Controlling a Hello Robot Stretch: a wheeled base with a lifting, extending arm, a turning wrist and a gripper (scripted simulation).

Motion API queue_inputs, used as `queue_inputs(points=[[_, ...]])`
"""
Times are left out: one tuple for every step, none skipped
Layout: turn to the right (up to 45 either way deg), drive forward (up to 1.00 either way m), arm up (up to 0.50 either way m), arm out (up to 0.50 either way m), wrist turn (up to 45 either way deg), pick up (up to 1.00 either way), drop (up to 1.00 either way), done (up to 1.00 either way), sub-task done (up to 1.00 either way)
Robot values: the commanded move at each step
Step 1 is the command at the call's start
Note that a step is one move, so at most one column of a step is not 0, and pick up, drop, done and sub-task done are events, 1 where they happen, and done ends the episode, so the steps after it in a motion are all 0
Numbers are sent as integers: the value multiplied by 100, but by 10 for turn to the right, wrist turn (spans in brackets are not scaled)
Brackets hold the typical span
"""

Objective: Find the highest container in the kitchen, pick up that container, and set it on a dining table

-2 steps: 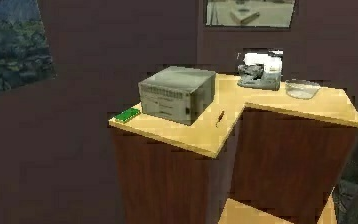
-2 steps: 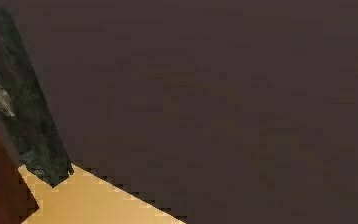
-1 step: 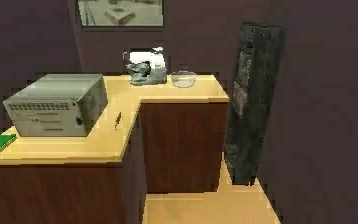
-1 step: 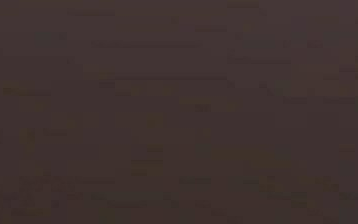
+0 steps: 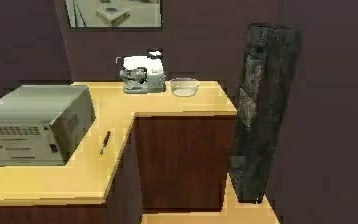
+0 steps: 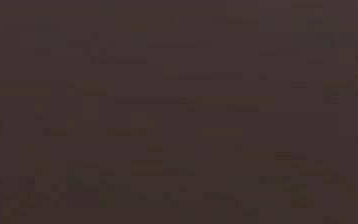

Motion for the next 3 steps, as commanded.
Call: queue_inputs(points=[[90, 0, 0, 0, 0, 0, 0, 0, 0], [0, 45, 0, 0, 0, 0, 0, 0, 0], [-450, 0, 0, 0, 0, 0, 0, 0, 0]])
